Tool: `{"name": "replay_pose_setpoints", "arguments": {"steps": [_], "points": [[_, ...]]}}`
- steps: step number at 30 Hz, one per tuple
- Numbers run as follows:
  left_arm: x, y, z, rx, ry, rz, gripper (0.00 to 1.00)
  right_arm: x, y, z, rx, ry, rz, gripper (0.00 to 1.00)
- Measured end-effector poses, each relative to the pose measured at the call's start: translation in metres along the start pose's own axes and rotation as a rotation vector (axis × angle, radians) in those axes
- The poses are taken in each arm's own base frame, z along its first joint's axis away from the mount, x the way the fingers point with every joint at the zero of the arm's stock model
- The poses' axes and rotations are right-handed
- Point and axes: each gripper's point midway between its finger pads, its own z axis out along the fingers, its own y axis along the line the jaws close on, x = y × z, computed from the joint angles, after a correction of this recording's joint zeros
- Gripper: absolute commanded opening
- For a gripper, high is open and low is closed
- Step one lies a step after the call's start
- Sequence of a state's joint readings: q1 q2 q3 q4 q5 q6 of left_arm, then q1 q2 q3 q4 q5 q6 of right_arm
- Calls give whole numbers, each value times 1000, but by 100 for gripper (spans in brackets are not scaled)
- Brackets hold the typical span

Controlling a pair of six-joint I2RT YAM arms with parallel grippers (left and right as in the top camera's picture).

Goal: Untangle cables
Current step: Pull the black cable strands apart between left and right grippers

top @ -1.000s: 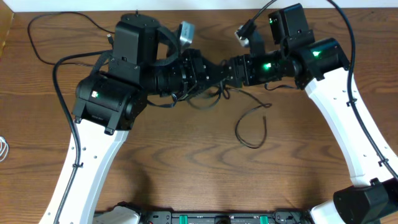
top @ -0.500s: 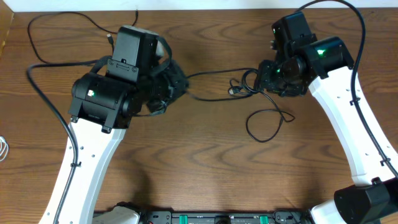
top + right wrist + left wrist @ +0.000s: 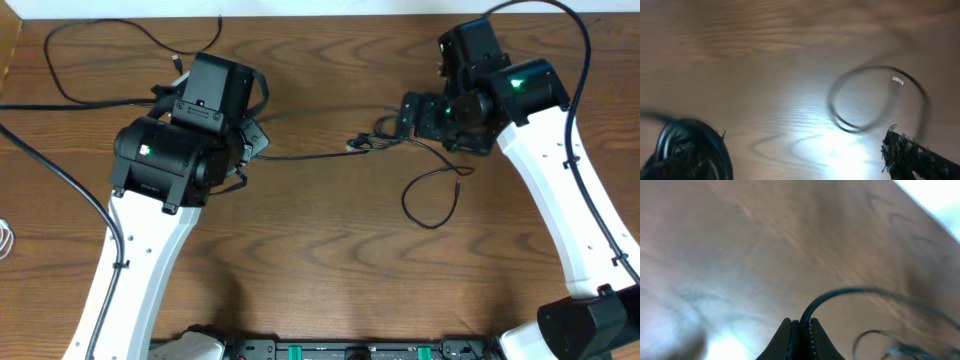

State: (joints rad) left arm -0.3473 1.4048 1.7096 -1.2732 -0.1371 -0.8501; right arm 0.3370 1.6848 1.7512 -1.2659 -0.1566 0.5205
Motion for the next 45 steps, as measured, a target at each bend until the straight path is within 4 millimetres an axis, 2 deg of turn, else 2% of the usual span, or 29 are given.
{"name": "replay_pose_setpoints", "arguments": {"steps": [2, 4, 5, 7, 9, 13, 15, 19, 25, 30, 36, 37, 39, 41, 42, 45], "points": [[-2, -16, 0, 78, 10, 33, 7, 0, 24, -2, -144, 19, -96, 99], [1, -42, -3, 208, 45, 97, 7, 5, 53, -10, -320, 45, -204, 99], [7, -57, -7, 289, 76, 145, 7, 8, 62, -14, -380, 52, -242, 99], [17, -74, -12, 386, 125, 218, 7, 12, 72, -18, -447, 64, -285, 99], [22, -76, -13, 410, 147, 252, 8, 12, 66, -15, -407, 69, -258, 99], [25, -60, -8, 326, 170, 189, 8, 14, 21, -3, -149, 82, -92, 99], [22, -68, -9, 359, 161, 181, 7, 11, 13, -2, -104, 67, -79, 99], [21, -102, -25, 541, 171, 197, 8, 12, 18, -3, -131, 69, -119, 99], [28, -133, -50, 738, 243, 195, 8, 22, 34, -3, -190, 98, -175, 99], [34, -146, -65, 841, 291, 206, 7, 36, 49, 2, -196, 114, -266, 99], [39, -148, -70, 863, 336, 187, 7, 43, 50, 18, -138, 101, -314, 99], [39, -148, -71, 863, 340, 183, 7, 43, 50, 19, -135, 99, -323, 98], [40, -148, -71, 864, 348, 174, 8, 42, 48, 19, -128, 97, -344, 87], [39, -150, -72, 872, 344, 170, 7, 44, 46, 19, -118, 101, -357, 72], [38, -150, -73, 875, 343, 168, 8, 45, 45, 20, -116, 108, -366, 61], [37, -152, -74, 880, 342, 160, 8, 49, 42, 24, -103, 121, -383, 49]]}}
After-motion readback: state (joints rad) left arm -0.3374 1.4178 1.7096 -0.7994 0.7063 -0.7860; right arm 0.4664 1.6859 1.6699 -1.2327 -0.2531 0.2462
